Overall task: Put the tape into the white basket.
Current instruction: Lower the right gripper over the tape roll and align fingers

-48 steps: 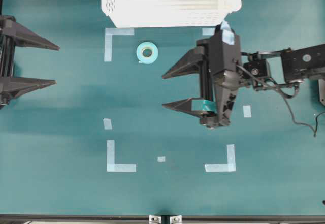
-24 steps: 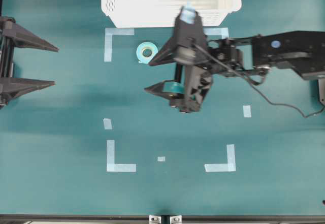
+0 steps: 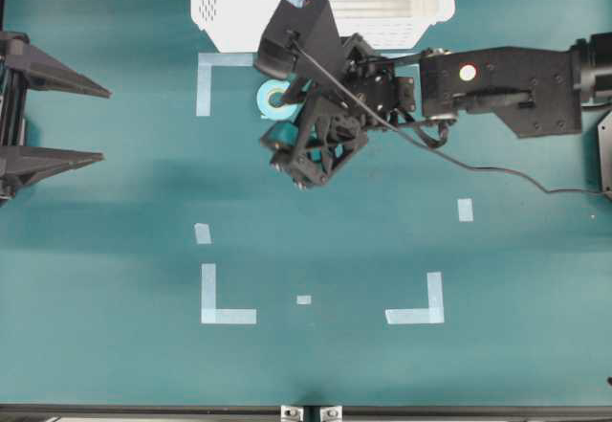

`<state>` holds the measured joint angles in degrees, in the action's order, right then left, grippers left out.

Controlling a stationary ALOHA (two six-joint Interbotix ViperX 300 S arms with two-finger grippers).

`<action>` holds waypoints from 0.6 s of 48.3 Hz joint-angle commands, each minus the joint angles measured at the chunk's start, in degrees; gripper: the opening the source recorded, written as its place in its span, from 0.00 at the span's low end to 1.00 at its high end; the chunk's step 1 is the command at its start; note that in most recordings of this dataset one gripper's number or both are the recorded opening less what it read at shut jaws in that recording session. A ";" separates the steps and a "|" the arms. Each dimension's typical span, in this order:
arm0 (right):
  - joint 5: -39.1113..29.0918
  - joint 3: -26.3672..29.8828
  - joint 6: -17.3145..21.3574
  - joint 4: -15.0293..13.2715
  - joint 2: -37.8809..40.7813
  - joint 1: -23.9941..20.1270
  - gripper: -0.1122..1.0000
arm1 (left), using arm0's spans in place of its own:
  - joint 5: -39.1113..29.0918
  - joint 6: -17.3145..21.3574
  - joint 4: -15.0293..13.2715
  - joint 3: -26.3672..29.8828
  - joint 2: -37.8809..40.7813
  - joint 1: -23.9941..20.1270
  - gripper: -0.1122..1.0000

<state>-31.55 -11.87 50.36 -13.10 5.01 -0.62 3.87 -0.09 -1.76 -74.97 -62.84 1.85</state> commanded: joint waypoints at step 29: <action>-12.48 3.34 26.81 -7.82 0.70 0.79 0.86 | 0.26 -0.09 -0.09 0.62 0.62 -0.88 0.79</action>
<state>-44.38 -10.11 76.38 -22.32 6.42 -0.62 3.87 -0.18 -1.76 -74.97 -62.84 1.41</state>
